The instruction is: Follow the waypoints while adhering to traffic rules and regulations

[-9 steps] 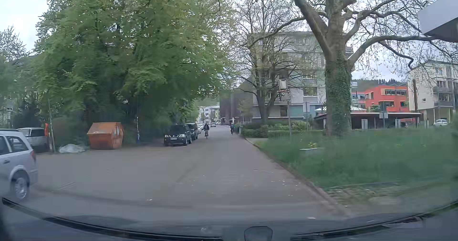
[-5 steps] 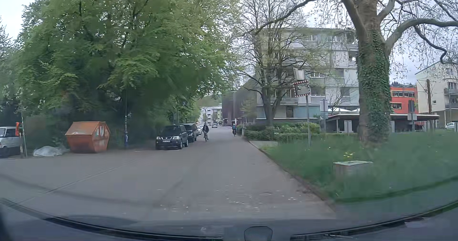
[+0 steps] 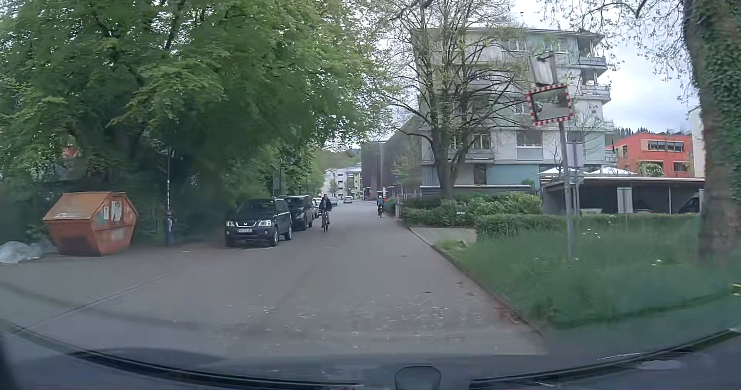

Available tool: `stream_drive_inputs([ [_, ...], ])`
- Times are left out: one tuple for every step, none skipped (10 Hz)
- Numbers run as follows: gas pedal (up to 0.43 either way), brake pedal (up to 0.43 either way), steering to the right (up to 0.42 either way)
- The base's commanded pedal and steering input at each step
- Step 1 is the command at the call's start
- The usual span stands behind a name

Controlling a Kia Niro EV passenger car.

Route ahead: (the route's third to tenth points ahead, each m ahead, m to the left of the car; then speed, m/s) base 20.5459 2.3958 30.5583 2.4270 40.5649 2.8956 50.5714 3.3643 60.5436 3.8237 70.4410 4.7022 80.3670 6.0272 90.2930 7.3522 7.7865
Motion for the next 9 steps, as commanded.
stream_drive_inputs([
  [0.0,0.0,-0.009],
  [0.0,0.0,-0.008],
  [0.0,0.0,-0.006],
  [0.0,0.0,-0.006],
  [0.0,0.0,-0.007],
  [0.0,0.0,-0.008],
  [0.0,0.0,-0.012],
  [0.0,0.0,-0.013],
  [0.0,0.0,-0.01],
])
